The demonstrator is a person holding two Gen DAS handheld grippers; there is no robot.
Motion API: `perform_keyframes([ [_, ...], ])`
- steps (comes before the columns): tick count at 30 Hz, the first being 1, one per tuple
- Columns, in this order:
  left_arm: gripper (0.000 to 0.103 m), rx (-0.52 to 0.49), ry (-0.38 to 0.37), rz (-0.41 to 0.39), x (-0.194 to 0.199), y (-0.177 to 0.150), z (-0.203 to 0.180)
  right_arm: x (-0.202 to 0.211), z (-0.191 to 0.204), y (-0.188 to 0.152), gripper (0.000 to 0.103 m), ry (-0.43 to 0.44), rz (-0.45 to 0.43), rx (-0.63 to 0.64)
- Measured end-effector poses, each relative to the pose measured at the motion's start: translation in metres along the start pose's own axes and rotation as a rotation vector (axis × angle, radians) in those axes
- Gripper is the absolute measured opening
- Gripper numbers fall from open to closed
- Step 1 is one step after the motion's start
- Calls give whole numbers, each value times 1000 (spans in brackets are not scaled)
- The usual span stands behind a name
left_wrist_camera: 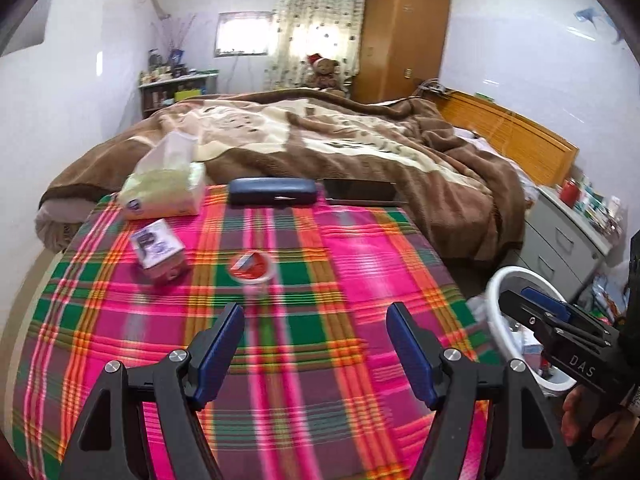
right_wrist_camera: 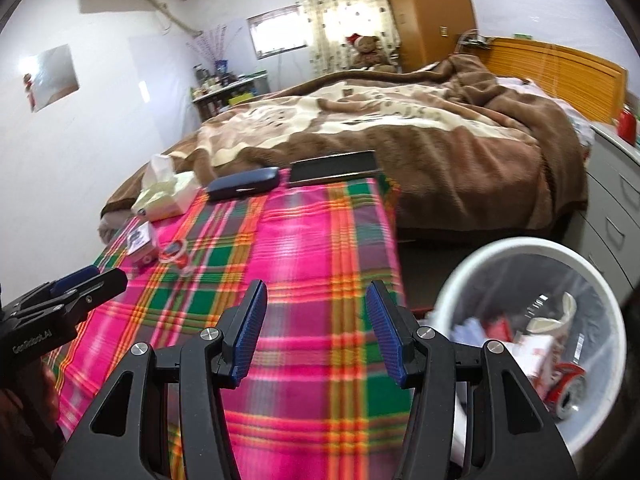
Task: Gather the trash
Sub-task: 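Move both grippers back from the wastebasket to the plaid cloth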
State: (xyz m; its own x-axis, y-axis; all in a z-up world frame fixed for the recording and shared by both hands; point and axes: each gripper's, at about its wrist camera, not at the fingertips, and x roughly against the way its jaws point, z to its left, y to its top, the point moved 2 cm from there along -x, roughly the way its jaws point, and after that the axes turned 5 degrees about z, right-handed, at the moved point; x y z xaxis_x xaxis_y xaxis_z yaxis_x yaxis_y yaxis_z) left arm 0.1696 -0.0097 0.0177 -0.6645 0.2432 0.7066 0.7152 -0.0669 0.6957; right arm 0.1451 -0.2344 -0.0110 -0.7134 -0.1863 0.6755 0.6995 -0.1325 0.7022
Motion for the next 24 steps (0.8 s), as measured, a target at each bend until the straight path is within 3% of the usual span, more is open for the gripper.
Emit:
perform_keyframes([
  [11, 73, 104, 114, 26, -14, 8, 92, -46, 58, 10, 53, 90, 77, 80],
  [13, 73, 112, 123, 31, -18, 10, 102, -54, 70, 12, 54, 108, 82, 95],
  [16, 73, 136, 125, 43, -23, 16, 121, -65, 85, 13, 67, 129, 97, 112],
  [24, 78, 174, 117, 63, -43, 35, 157, -94, 117, 14, 67, 166, 137, 160],
])
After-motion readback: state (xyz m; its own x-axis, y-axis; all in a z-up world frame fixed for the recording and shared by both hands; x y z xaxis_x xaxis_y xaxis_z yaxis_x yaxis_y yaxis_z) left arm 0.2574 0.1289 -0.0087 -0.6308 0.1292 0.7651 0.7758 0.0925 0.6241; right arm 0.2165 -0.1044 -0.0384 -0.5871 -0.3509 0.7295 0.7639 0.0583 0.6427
